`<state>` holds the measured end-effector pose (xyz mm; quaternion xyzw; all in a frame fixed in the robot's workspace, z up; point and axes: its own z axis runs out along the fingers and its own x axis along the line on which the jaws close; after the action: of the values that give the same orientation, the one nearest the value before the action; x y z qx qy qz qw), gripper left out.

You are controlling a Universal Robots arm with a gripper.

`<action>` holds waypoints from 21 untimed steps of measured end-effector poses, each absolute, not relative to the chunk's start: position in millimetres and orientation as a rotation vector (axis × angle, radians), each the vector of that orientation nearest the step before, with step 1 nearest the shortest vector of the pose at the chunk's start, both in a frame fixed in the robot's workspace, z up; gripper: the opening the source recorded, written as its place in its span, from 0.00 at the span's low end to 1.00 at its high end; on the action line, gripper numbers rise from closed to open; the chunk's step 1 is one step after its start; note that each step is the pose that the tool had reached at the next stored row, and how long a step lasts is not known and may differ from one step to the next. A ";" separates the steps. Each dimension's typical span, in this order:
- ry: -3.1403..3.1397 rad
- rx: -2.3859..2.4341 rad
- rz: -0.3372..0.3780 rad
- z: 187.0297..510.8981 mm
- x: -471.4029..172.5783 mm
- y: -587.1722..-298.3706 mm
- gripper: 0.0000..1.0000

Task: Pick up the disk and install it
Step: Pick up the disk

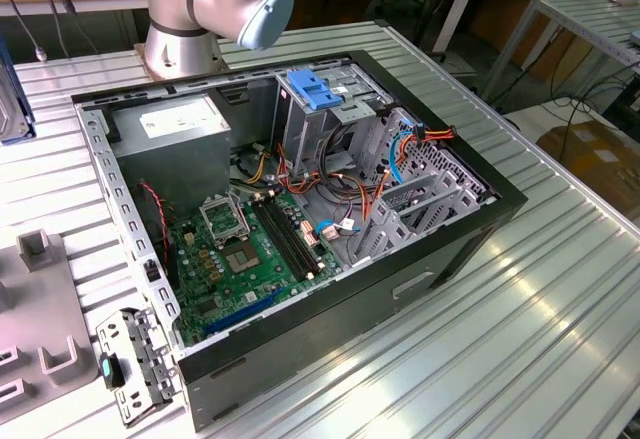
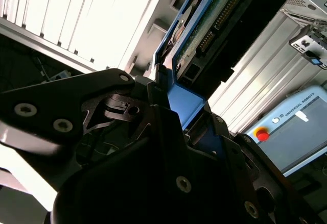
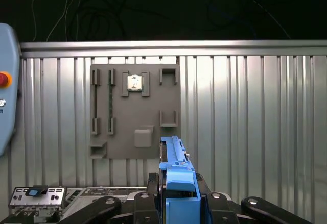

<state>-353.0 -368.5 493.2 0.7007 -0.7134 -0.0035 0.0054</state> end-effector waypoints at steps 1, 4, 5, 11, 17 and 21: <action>-2.233 2.193 -0.011 493.2 -350.6 -368.7 0.37; -2.233 2.193 -0.013 493.2 -345.7 -369.2 0.37; -2.233 2.193 -0.013 493.2 -343.7 -369.4 0.37; -2.232 2.192 -0.015 493.2 -335.4 -370.2 0.37; -2.230 2.190 -0.018 493.2 -324.6 -371.2 0.37; -2.229 2.189 -0.020 493.2 -317.9 -371.8 0.37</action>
<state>-317.9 -371.8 493.2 0.7007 -0.7134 -0.0064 0.0084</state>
